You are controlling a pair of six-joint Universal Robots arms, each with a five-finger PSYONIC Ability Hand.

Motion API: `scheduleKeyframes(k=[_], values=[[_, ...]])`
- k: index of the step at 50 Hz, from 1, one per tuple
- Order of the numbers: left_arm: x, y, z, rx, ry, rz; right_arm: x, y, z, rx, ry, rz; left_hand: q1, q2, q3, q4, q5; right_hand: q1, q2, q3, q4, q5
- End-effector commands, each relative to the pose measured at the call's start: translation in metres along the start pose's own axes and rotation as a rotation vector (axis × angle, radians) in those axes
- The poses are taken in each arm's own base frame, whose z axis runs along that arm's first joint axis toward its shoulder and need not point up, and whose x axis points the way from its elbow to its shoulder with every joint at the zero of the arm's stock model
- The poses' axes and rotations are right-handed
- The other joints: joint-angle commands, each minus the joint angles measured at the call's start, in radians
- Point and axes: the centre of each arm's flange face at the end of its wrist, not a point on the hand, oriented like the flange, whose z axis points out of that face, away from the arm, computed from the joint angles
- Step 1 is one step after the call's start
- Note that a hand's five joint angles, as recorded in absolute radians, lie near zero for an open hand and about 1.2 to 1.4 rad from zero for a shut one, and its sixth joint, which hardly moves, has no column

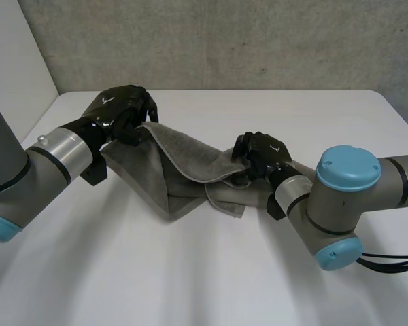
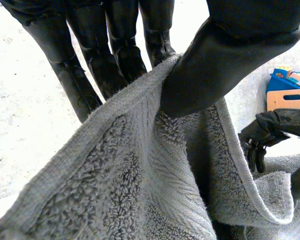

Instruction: Fold the towel.

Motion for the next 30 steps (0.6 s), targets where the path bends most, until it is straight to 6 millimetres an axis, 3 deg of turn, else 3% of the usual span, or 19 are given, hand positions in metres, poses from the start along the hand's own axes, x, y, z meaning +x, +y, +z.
scheduleKeyframes(k=[1, 6, 7, 8, 9, 10, 14, 16, 17, 19, 20, 21, 22, 24, 25, 27, 28, 30], values=[[0.001, 0.001, 0.0, -0.002, 0.003, -0.001, 0.002, 0.004, 0.003, -0.007, 0.003, -0.013, 0.071, 0.031, 0.038, 0.017, 0.048, -0.006, -0.007, -0.004, 0.0, 0.0], [0.002, 0.003, -0.001, -0.008, 0.003, -0.003, 0.006, 0.014, 0.008, -0.023, 0.007, -0.015, 0.071, 0.031, 0.038, 0.017, 0.048, 0.008, 0.008, 0.011, 0.015, 0.015], [0.002, 0.003, -0.001, -0.007, 0.004, -0.003, 0.007, 0.016, 0.009, -0.029, 0.009, -0.02, 0.074, 0.034, 0.041, 0.02, 0.051, 0.087, 0.086, 0.089, 0.093, 0.093], [0.002, 0.003, -0.001, -0.007, 0.004, -0.003, 0.007, 0.017, 0.009, -0.032, 0.01, -0.026, 0.08, 0.04, 0.047, 0.026, 0.057, 0.332, 0.331, 0.334, 0.338, 0.338], [0.002, 0.003, -0.001, -0.007, 0.004, -0.003, 0.007, 0.017, 0.009, -0.032, 0.01, -0.026, 0.08, 0.04, 0.047, 0.026, 0.057, 0.334, 0.334, 0.337, 0.341, 0.341], [0.002, 0.002, -0.001, -0.005, 0.004, -0.004, 0.007, 0.016, 0.008, -0.035, 0.011, -0.031, 0.085, 0.046, 0.052, 0.032, 0.063, 0.592, 0.591, 0.594, 0.598, 0.598], [0.001, -0.001, -0.002, -0.003, 0.001, -0.003, 0.006, 0.002, 0.004, -0.017, -0.005, -0.03, 0.097, 0.057, 0.064, 0.043, 0.074, 0.594, 0.594, 0.597, 0.601, 0.601], [0.004, -0.006, -0.003, 0.008, 0.009, 0.01, -0.01, -0.042, -0.009, 0.059, -0.083, -0.055, 0.097, 0.057, 0.064, 0.043, 0.074, 0.594, 0.594, 0.597, 0.601, 0.601], [0.004, -0.006, -0.003, 0.008, 0.009, 0.011, -0.01, -0.042, -0.009, 0.059, -0.084, -0.055, 0.097, 0.057, 0.064, 0.043, 0.074, 0.594, 0.594, 0.597, 0.601, 0.601], [0.011, -0.032, -0.011, 0.077, 0.022, 0.038, -0.017, -0.095, -0.026, 0.148, -0.146, -0.116, 0.097, 0.057, 0.064, 0.043, 0.074, 0.594, 0.594, 0.597, 0.601, 0.601], [0.011, -0.033, -0.011, 0.078, 0.022, 0.038, -0.017, -0.095, -0.027, 0.149, -0.146, -0.117, 0.097, 0.057, 0.064, 0.043, 0.074, 0.594, 0.594, 0.597, 0.601, 0.601], [0.017, -0.048, -0.018, 0.118, 0.03, 0.053, -0.023, -0.119, -0.038, 0.171, -0.174, -0.149, 0.097, 0.057, 0.064, 0.043, 0.074, 0.594, 0.594, 0.597, 0.601, 0.601], [0.017, -0.048, -0.018, 0.118, 0.03, 0.053, -0.023, -0.119, -0.038, 0.171, -0.174, -0.149, 0.097, 0.057, 0.064, 0.043, 0.074, 0.594, 0.594, 0.597, 0.601, 0.601], [0.029, -0.077, -0.032, 0.198, 0.046, 0.089, -0.046, -0.176, -0.07, 0.207, -0.237, -0.205, 0.097, 0.057, 0.064, 0.043, 0.074, 0.594, 0.594, 0.597, 0.601, 0.601], [0.029, -0.078, -0.032, 0.198, 0.046, 0.089, -0.046, -0.176, -0.07, 0.207, -0.237, -0.205, 0.097, 0.057, 0.064, 0.043, 0.074, 0.594, 0.594, 0.597, 0.601, 0.601], [0.041, -0.105, -0.046, 0.272, 0.064, 0.107, -0.062, -0.219, -0.097, 0.198, -0.278, -0.233, 0.097, 0.057, 0.064, 0.043, 0.074, 0.594, 0.594, 0.597, 0.601, 0.601], [0.041, -0.105, -0.046, 0.273, 0.064, 0.107, -0.062, -0.22, -0.098, 0.198, -0.278, -0.233, 0.097, 0.057, 0.064, 0.043, 0.074, 0.594, 0.594, 0.597, 0.601, 0.601], [0.048, -0.124, -0.057, 0.325, 0.077, 0.096, -0.061, -0.241, -0.106, 0.159, -0.281, -0.28, 0.097, 0.057, 0.064, 0.043, 0.074, 0.594, 0.594, 0.597, 0.601, 0.601]])
